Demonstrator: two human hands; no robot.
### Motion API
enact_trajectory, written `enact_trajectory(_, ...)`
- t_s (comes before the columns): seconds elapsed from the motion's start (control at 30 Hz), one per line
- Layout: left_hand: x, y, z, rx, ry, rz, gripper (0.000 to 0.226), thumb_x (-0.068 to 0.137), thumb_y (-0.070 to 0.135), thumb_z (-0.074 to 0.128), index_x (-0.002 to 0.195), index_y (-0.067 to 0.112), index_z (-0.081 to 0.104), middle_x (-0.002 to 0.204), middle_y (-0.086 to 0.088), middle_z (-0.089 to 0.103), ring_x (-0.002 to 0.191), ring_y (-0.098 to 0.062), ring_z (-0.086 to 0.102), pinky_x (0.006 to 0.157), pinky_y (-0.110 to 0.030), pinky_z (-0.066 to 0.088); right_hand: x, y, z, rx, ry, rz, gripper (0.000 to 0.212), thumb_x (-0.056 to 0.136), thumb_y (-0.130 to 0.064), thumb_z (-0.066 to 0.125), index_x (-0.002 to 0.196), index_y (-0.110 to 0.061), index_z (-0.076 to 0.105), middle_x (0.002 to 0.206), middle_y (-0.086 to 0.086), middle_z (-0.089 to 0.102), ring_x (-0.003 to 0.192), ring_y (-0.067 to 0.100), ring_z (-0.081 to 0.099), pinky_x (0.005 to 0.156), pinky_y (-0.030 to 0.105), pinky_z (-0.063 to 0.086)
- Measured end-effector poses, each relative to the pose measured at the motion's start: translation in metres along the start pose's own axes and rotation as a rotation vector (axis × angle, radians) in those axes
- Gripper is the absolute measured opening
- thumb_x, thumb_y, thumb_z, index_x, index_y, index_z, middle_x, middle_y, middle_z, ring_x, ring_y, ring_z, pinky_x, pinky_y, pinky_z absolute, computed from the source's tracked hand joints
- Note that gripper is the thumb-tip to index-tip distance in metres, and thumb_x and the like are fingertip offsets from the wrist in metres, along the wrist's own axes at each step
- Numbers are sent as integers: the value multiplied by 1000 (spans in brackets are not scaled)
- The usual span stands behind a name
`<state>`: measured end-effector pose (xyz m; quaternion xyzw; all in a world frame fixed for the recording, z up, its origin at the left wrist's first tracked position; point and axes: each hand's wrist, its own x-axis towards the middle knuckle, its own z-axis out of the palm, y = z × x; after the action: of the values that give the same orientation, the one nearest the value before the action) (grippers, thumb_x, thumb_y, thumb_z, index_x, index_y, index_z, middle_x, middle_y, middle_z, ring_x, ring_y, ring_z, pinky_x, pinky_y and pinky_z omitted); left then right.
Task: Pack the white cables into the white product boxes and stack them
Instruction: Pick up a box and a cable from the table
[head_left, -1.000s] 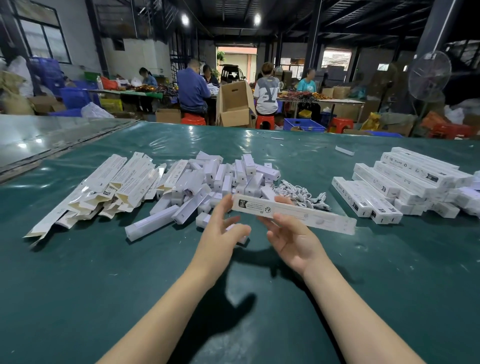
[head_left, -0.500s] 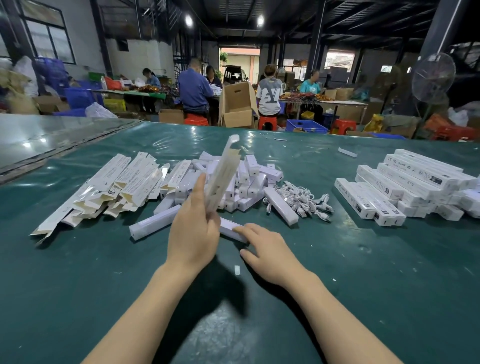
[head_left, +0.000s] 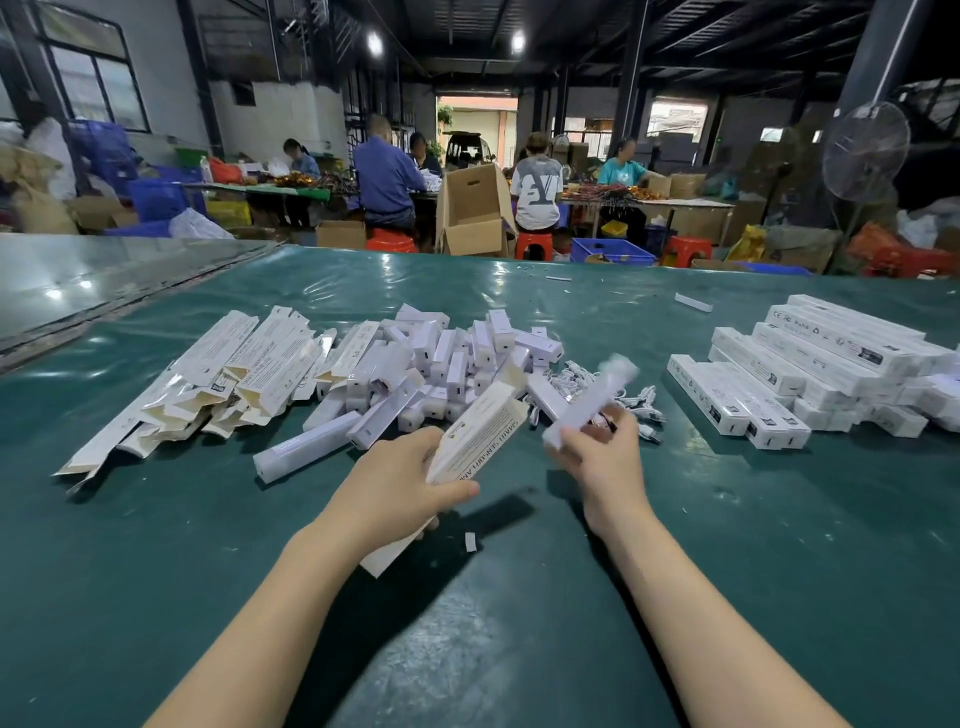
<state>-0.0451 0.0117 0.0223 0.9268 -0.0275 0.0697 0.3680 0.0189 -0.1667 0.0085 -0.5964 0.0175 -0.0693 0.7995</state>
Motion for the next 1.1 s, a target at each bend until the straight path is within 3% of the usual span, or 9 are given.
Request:
enact_trajectory(0.07, 0, 0, 1, -47, -78, -18, 22, 76, 29, 71, 86, 17, 55, 65, 5, 65, 51, -14, 63, 51, -27, 52, 6, -7, -9, 429, -61, 96, 37, 86, 15, 45, 105, -16, 40, 76, 6, 66, 64, 19, 66, 66, 31, 57)
enact_trajectory(0.17, 1, 0, 4, -79, -141, -19, 17, 77, 24, 71, 81, 20, 54, 63, 3, 66, 52, -14, 63, 48, -22, 48, 8, -10, -16, 626, -211, 140, 35, 86, 11, 43, 103, -20, 40, 73, 4, 72, 65, 20, 70, 68, 34, 58)
enact_trajectory(0.4, 0, 0, 3, -89, -125, -8, 17, 78, 22, 69, 81, 19, 53, 70, -1, 67, 56, -17, 64, 49, -27, 51, 6, 0, -7, 274, -209, 34, 69, 84, 15, 51, 134, -19, 19, 85, 8, 65, 67, 16, 67, 62, 29, 58)
enact_trajectory(0.57, -3, 2, 8, 160, -46, 58, 29, 75, 37, 69, 75, 20, 46, 70, 7, 59, 59, -12, 62, 59, -29, 45, 6, 3, -11, -25, -162, -107, 91, 78, 6, 66, 140, -31, 11, 90, 7, 61, 67, 10, 62, 55, 22, 52)
enact_trajectory(0.67, -4, 3, 12, 295, 34, 88, 35, 74, 45, 66, 70, 24, 37, 69, 7, 52, 71, -20, 52, 58, -30, 35, 8, 2, -15, -21, -139, -148, 74, 79, 5, 65, 132, -26, 22, 84, 6, 63, 64, 13, 63, 54, 24, 53)
enact_trajectory(0.8, -4, 4, 13, 267, 50, 106, 36, 76, 43, 65, 70, 23, 36, 68, 5, 51, 71, -21, 49, 58, -30, 34, 4, -4, -12, 80, -93, -143, 32, 88, -1, 56, 106, -19, 36, 69, 7, 64, 42, 14, 59, 42, 21, 48)
enact_trajectory(0.87, -5, 4, 11, 271, 42, 109, 34, 76, 42, 66, 70, 23, 38, 68, 5, 51, 70, -21, 49, 57, -30, 33, 0, -5, -8, 5, -99, -165, 25, 87, 0, 58, 93, -18, 42, 63, 4, 61, 41, 11, 55, 41, 20, 45)
enact_trajectory(1.0, -4, 7, 11, 204, 120, 112, 27, 77, 40, 67, 75, 20, 49, 70, 5, 54, 68, -20, 56, 58, -30, 39, -6, 0, 2, -273, -151, -330, 19, 88, -7, 58, 76, -21, 60, 82, 0, 54, 74, 10, 53, 70, 29, 47)
enact_trajectory(1.1, -2, 5, 0, -142, 42, -4, 17, 79, 31, 69, 76, 21, 56, 61, 4, 58, 51, -16, 60, 50, -28, 51, -7, -2, 3, -264, -433, -176, 11, 89, -22, 58, 84, -26, 67, 101, -2, 59, 92, 4, 53, 85, 21, 41)
